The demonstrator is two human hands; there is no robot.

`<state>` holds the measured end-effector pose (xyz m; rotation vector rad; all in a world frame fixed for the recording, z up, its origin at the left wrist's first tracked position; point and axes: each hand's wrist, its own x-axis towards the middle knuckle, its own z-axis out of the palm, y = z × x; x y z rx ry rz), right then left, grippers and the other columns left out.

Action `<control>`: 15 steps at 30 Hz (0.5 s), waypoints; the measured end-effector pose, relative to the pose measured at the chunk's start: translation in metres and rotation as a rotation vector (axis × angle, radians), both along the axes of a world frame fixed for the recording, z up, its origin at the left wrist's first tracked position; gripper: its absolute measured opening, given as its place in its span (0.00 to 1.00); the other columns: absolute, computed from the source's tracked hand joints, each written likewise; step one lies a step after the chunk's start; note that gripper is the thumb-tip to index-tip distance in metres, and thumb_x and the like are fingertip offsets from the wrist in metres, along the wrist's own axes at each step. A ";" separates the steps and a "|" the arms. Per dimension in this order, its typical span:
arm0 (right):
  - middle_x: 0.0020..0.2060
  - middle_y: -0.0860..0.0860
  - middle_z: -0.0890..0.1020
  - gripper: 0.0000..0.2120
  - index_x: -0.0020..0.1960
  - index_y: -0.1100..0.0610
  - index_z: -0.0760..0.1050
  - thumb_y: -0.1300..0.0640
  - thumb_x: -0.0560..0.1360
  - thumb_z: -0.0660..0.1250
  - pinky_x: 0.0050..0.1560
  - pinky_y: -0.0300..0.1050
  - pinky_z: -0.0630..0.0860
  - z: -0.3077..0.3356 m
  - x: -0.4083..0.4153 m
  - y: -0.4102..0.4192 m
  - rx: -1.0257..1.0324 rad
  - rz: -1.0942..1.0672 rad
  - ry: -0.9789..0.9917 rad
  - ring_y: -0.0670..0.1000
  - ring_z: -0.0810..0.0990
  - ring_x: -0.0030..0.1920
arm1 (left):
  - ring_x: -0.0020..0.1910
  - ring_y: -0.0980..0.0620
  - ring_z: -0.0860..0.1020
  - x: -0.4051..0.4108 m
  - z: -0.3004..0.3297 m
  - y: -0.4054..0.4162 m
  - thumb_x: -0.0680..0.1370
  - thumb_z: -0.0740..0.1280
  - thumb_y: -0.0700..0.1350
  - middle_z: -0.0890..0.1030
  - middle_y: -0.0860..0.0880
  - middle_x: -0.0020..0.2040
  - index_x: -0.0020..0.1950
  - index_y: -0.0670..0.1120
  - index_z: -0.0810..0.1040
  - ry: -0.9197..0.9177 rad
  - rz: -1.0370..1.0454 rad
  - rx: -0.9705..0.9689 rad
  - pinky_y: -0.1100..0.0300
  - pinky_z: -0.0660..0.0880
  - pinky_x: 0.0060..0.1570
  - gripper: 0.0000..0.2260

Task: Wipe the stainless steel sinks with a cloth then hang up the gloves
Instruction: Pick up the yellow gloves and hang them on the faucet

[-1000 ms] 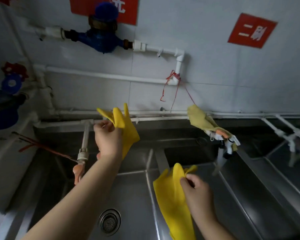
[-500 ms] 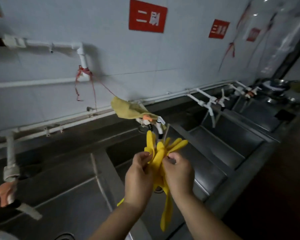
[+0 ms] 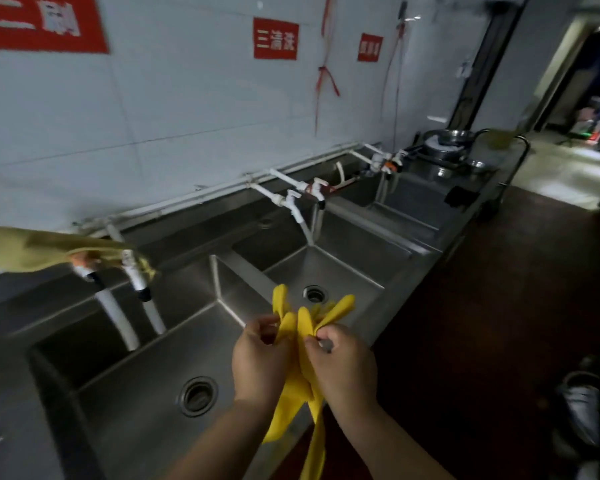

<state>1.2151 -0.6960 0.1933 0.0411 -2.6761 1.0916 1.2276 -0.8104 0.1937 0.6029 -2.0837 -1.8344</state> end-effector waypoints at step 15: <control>0.65 0.44 0.72 0.15 0.60 0.50 0.78 0.53 0.78 0.57 0.53 0.42 0.75 0.002 -0.145 0.222 0.253 0.268 0.085 0.46 0.77 0.56 | 0.46 0.62 0.79 -0.147 0.000 0.203 0.67 0.75 0.36 0.81 0.54 0.46 0.49 0.54 0.75 0.072 -0.442 -0.023 0.67 0.77 0.43 0.18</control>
